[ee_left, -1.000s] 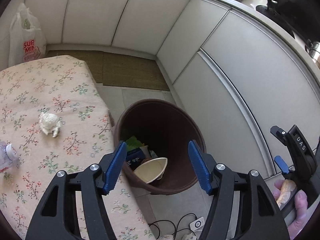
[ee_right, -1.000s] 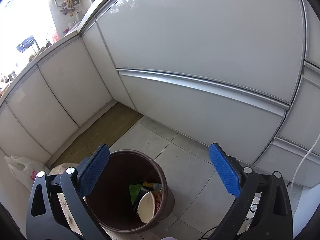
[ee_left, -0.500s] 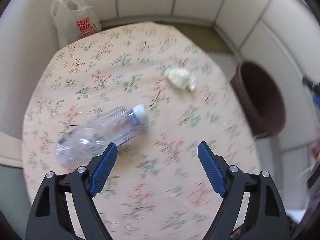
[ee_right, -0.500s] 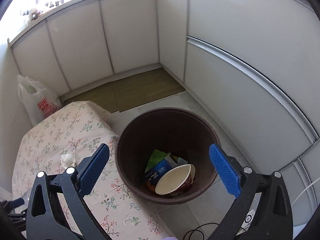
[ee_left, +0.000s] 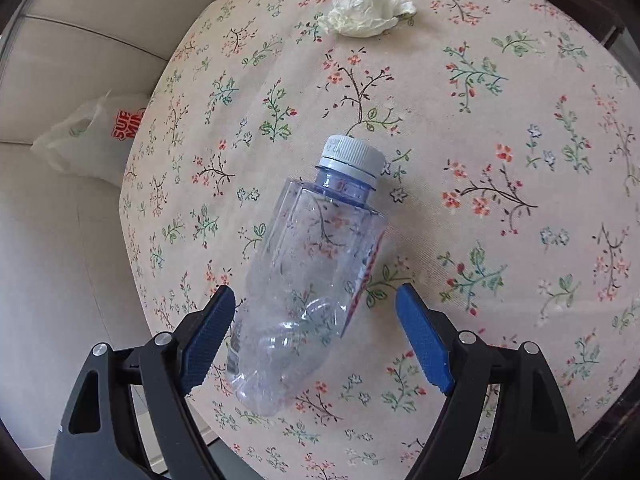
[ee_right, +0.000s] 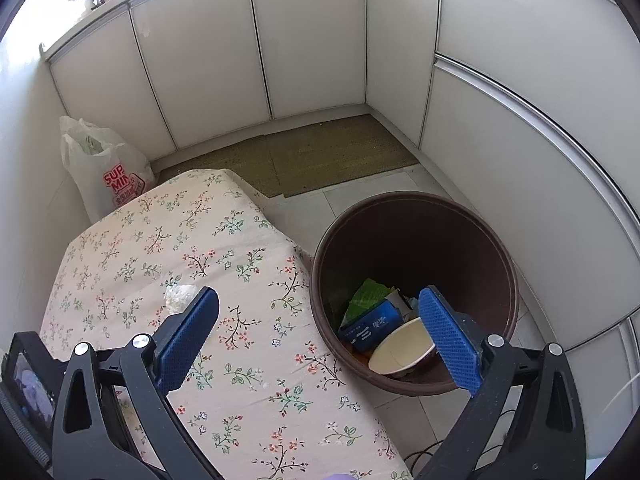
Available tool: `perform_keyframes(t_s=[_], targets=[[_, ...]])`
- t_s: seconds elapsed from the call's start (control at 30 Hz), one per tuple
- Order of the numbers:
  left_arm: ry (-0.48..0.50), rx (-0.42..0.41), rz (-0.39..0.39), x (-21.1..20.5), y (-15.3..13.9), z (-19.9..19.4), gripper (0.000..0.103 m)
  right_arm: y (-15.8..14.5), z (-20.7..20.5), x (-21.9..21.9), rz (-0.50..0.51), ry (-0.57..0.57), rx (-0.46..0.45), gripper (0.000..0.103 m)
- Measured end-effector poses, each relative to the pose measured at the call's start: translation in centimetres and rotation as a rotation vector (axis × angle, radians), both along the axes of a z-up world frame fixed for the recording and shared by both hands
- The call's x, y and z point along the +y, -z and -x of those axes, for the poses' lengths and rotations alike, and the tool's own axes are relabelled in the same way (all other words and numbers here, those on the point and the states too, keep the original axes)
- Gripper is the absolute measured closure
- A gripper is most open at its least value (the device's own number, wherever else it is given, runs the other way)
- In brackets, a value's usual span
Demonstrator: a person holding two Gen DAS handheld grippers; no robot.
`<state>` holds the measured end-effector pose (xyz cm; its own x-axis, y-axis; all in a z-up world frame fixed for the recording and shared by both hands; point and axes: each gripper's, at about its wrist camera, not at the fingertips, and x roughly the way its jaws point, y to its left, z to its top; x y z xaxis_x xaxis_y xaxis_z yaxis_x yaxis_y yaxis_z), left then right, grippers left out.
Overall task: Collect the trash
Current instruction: 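Reach the left tool to the clear plastic bottle and close on it, then grasp the second white tissue with the right tool while the left tool holds the bottle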
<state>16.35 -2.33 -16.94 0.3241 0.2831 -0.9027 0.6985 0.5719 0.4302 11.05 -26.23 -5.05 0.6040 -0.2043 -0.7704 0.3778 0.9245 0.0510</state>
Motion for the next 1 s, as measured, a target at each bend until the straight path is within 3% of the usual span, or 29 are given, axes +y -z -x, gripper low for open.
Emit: perform_keyframes(t_s=[0.07,0.13,0.17,0.4,0.6,0.77,0.9,0.97,1.0], targets=[[-0.003,-0.002,-0.023,0.2,1.0,-0.5,0.024,0.1,-0.2,0.2,0.01,-0.008,0.006,0.007],[-0.041,0.006,0.023,0.7,1.0,-0.9,0.036,0.3,-0.4,0.4,0.005,-0.009,0.007,0.007],[-0.078,0.016,0.064,1.1,0.8,-1.1,0.036,0.4,-0.6,0.4,0.002,-0.009,0.007,0.007],[-0.45,0.076,0.519,5.4,-3.1,-1.8,0.042,0.8,-1.0,1.3,-0.022,-0.034,0.024,0.007],[-0.63,0.107,0.847,8.5,-5.2,1.3,0.048,1.6,-1.5,2.8,0.003,-0.081,0.05,0.007],[-0.807,0.201,1.076,10.8,-5.7,3.3,0.048,2.3,-2.1,4.3,0.019,-0.117,0.075,0.007],[-0.948,0.274,1.352,13.8,-5.9,3.5,0.048,2.8,-2.6,5.7,0.022,-0.144,0.083,0.007],[-1.025,0.263,1.405,14.8,-5.6,3.9,0.048,3.2,-2.9,6.5,0.03,-0.162,0.096,0.007],[-1.043,0.225,1.361,15.1,-5.5,3.8,0.048,3.5,-3.0,6.9,0.037,-0.173,0.104,0.007]])
